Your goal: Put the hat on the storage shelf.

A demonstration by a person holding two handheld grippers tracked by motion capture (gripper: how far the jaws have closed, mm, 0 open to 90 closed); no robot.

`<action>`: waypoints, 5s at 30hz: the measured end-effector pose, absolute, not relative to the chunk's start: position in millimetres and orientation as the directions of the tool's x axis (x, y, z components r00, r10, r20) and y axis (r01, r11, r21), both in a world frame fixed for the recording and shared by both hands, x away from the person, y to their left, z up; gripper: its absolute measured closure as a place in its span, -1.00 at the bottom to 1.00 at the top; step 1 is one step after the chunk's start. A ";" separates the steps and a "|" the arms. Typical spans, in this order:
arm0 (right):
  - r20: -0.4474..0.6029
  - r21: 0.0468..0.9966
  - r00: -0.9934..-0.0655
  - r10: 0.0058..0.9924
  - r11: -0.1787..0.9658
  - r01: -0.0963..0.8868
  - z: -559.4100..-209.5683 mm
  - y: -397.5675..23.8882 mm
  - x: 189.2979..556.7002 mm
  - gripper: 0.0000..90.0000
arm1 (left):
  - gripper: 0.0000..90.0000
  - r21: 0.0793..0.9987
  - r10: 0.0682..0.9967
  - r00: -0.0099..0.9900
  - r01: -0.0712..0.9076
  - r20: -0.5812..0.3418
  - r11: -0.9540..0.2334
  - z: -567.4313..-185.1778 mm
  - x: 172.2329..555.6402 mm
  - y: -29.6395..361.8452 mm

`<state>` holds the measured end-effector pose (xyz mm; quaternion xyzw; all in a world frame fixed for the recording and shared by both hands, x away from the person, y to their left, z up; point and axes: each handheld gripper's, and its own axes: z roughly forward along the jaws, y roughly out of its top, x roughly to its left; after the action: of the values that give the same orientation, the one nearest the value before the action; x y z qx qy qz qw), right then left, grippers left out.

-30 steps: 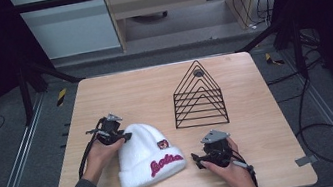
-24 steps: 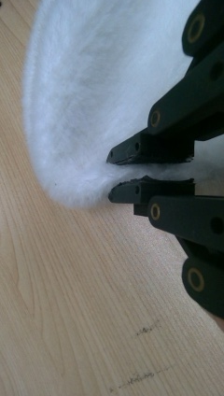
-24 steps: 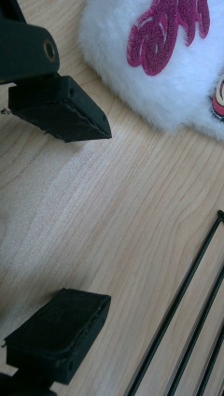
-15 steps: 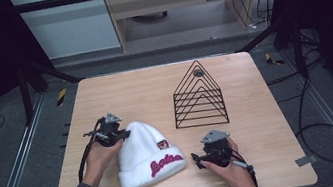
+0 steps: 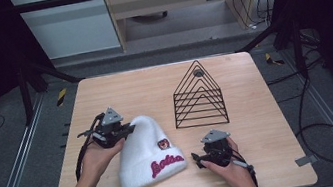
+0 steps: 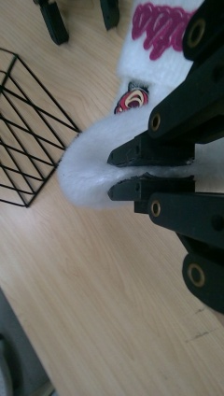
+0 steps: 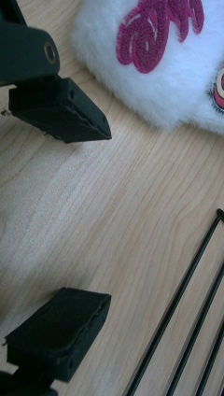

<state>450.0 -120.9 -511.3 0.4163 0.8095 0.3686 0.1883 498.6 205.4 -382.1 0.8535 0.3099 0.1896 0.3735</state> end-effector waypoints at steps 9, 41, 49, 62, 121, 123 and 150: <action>0.003 0.766 -0.533 0.846 0.341 0.545 -505.7 -132.0 450.1 -0.59 | 0.88 0.801 0.612 0.780 0.277 0.135 -0.530 -333.1 475.4 193.9; -0.105 0.878 -0.715 0.692 0.402 0.260 -376.3 -103.7 446.6 -0.55 | 0.88 0.871 0.574 0.774 0.062 0.267 -0.488 -213.2 491.5 184.3; -0.077 0.881 -0.729 0.680 0.388 0.269 -371.7 -100.8 455.4 -0.58 | 0.88 0.866 0.537 0.788 0.010 0.301 -0.500 -197.4 479.8 176.8; -0.051 0.884 -0.737 0.674 0.374 0.280 -367.9 -98.2 467.0 -0.59 | 0.88 0.866 0.502 0.804 -0.031 0.319 -0.499 -186.3 472.9 171.0; -0.176 0.854 -0.699 0.694 0.460 0.241 -282.8 -186.4 533.6 0.73 | 0.87 0.943 0.627 0.734 -0.052 0.260 -0.329 -180.1 543.5 100.8; -0.181 0.851 -0.690 0.701 0.464 0.248 -286.8 -189.0 538.2 0.73 | 0.87 0.944 0.627 0.737 -0.045 0.253 -0.327 -183.7 547.6 95.7; -0.163 0.804 -0.671 0.723 0.491 0.334 -329.1 -199.6 554.6 0.72 | 0.86 0.907 0.602 0.749 0.003 0.277 -0.421 -219.2 559.7 68.5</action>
<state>554.6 -199.6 -329.1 0.3197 0.8267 0.3901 0.2492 559.7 68.5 -219.2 0.7886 0.1917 0.2977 0.5027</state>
